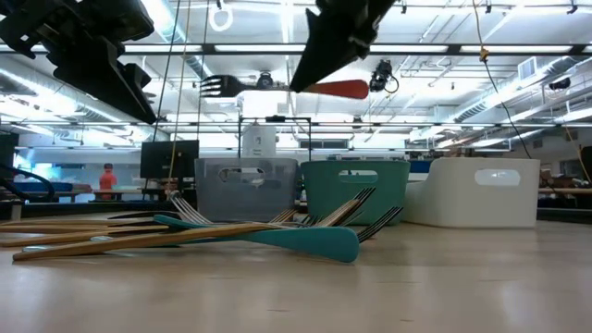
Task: Sort silverware by color (type)
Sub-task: Put the orange fork into the white bin
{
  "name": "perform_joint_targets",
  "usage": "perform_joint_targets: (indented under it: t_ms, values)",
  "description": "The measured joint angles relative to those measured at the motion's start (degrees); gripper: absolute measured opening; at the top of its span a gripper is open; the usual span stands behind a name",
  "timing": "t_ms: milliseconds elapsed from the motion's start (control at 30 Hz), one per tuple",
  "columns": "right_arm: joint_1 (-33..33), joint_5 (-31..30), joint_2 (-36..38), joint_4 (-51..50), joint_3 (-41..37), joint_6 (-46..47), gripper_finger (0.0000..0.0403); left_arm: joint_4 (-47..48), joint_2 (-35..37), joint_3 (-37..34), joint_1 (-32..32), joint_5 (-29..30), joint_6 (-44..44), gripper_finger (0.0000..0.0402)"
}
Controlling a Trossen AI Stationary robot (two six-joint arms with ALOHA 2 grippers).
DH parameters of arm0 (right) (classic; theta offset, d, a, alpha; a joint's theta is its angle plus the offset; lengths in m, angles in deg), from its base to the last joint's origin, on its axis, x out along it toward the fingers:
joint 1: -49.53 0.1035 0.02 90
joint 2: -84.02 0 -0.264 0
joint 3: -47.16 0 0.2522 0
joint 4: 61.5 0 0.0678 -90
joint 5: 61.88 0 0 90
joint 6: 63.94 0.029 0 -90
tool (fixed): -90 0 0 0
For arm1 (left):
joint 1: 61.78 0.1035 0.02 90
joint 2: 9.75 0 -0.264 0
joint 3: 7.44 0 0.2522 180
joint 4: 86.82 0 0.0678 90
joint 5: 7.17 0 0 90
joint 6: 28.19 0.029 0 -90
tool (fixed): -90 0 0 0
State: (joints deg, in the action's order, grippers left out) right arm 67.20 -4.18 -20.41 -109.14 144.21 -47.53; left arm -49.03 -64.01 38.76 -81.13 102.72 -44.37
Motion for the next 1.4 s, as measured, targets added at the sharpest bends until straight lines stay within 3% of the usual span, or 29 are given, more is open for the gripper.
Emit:
perform_joint_targets:
  t_ms: [567,867,1067,1400]
  values:
    - [-0.2,-6.2,2.1,-12.5,0.0,2.9,0.0012,-1.1,0.0,0.0,0.0,0.3,1.0,0.0151]
    - [0.3,-11.0,3.3,-22.0,0.0,6.4,0.0012,-14.7,0.0,0.0,0.1,4.7,15.2,0.0151]
    - [0.4,-13.9,4.3,-31.7,0.0,13.3,0.0012,-19.5,0.0,0.0,0.1,6.8,22.9,0.0151]
    - [0.5,-15.8,4.7,-48.1,-1.9,29.8,0.0012,-21.2,0.0,0.0,0.1,7.8,25.0,0.0151]
